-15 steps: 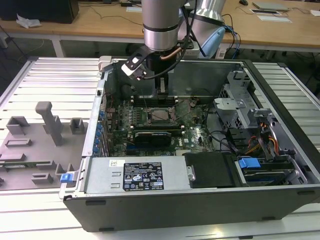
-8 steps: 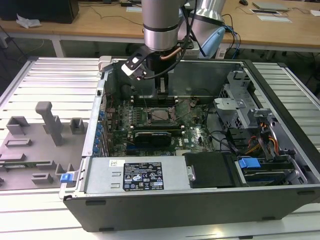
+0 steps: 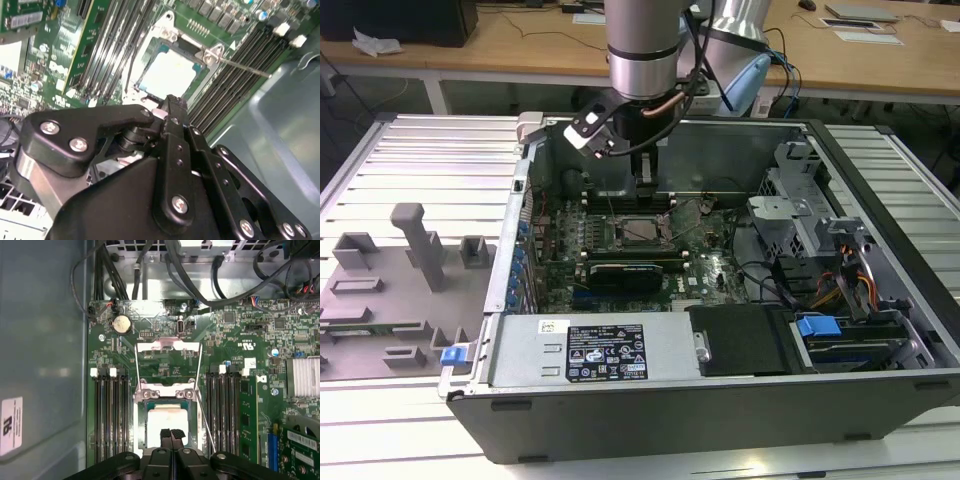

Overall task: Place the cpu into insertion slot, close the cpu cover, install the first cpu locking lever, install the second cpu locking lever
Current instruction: 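Close the cpu cover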

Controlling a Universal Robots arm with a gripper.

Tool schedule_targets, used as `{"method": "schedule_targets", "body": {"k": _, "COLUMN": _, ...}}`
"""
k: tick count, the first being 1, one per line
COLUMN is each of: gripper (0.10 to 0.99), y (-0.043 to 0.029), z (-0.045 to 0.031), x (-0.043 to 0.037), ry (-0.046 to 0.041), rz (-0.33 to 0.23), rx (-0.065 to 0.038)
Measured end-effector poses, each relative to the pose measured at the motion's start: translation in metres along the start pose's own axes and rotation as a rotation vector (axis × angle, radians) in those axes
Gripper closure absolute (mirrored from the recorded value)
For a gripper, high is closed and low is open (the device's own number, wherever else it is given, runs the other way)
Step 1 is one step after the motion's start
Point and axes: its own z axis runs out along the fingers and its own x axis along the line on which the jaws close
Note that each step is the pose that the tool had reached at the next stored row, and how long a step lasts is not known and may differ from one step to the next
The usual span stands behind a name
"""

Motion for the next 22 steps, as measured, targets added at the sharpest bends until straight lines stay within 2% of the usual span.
{"method": "schedule_targets", "body": {"k": 3, "gripper": 0.980, "y": 0.0071, "z": 0.0006, "x": 0.0001, "ry": -0.0001, "rz": 0.000, "rx": 0.001}}
{"method": "schedule_targets", "body": {"k": 18, "gripper": 0.980, "y": 0.0332, "z": 0.0028, "x": 0.0005, "ry": -0.0002, "rz": 0.000, "rx": 0.004}}
{"method": "schedule_targets", "body": {"k": 20, "gripper": 0.980, "y": 0.0376, "z": 0.0032, "x": 0.0006, "ry": -0.0002, "rz": 0.000, "rx": 0.004}}
{"method": "schedule_targets", "body": {"k": 22, "gripper": 0.980, "y": 0.0456, "z": 0.0039, "x": 0.0007, "ry": -0.0002, "rz": 0.000, "rx": 0.005}}
